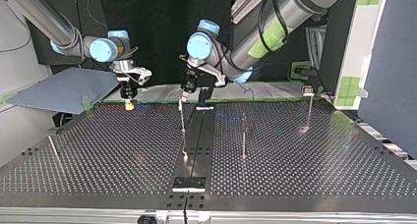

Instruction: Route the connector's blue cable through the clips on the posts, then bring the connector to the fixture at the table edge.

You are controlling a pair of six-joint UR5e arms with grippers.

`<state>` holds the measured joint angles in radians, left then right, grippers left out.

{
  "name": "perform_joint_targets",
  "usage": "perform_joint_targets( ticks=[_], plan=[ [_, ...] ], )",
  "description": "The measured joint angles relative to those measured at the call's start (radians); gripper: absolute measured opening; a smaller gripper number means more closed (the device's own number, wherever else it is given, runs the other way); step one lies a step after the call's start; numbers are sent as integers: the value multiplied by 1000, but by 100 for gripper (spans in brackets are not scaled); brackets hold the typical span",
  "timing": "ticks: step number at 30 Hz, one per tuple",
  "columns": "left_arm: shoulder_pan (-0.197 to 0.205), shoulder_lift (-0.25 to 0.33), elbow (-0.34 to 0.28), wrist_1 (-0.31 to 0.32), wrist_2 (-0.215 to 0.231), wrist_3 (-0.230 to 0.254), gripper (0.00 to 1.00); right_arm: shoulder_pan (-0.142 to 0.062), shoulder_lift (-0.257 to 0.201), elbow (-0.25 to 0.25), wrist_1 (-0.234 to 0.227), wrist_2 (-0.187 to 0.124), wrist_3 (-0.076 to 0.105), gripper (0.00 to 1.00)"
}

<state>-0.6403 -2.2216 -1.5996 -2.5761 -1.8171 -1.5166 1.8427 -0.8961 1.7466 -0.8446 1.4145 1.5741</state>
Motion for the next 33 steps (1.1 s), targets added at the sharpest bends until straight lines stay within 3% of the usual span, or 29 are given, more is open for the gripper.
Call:
perform_joint_targets(
  ticks=[12,33],
  plan=[
    [-2,1,-1,-41,-1,-3,100,0,2,0,1,-3,1,0],
    [-7,1,-1,-46,-4,-8,100,-1,5,0,-1,-10,6,0]
  ],
)
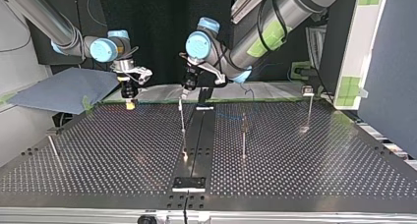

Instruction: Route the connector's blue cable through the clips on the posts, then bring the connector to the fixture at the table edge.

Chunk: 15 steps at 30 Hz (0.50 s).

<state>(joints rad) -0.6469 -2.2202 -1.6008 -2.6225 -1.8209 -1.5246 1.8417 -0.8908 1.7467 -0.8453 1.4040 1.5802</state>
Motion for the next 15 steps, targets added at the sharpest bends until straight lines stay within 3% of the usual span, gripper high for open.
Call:
perform_joint_targets(
  ticks=[15],
  plan=[
    [-17,12,-15,-15,-21,6,100,0,0,0,8,0,0,0]
  ],
)
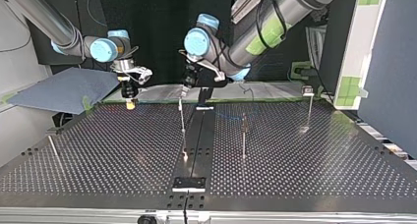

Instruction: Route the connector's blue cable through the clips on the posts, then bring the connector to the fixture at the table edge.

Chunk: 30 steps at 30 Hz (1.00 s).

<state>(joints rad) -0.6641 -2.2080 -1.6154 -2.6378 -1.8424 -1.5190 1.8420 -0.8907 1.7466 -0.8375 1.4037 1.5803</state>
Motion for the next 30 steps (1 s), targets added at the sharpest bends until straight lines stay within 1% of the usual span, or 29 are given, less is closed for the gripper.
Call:
perform_joint_targets(
  ticks=[5,9,13,20,27,30],
  plan=[
    [-12,37,-38,34,-24,-32,100,0,0,0,1,0,0,0],
    [-14,73,-74,70,-54,-68,100,0,0,0,1,0,1,0],
    [-14,105,-106,102,-64,-100,100,1,0,0,1,0,2,0],
    [-4,169,-170,166,-46,-163,100,0,0,0,1,0,3,0],
    [4,237,-238,234,0,-231,100,-2,0,0,1,0,2,0],
    [6,265,-265,262,6,-259,100,-2,1,0,1,0,2,0]
  ],
)
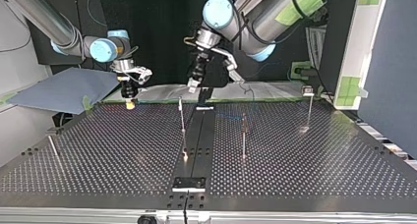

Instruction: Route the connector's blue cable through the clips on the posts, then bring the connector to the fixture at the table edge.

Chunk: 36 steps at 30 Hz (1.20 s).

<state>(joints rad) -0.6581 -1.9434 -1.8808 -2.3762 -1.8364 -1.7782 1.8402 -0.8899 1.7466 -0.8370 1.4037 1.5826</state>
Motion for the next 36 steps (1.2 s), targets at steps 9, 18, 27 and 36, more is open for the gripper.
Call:
perform_joint_targets(
  ticks=[9,18,27,36],
  plan=[
    [2,71,-71,70,-3,-71,100,0,2,0,2,0,0,0],
    [4,144,-145,144,-43,-66,100,3,2,0,2,0,0,0],
    [7,222,-222,222,-100,-13,100,6,2,0,4,0,-1,0],
    [9,288,-304,260,-117,14,100,7,2,0,5,0,-1,0]
  ],
)
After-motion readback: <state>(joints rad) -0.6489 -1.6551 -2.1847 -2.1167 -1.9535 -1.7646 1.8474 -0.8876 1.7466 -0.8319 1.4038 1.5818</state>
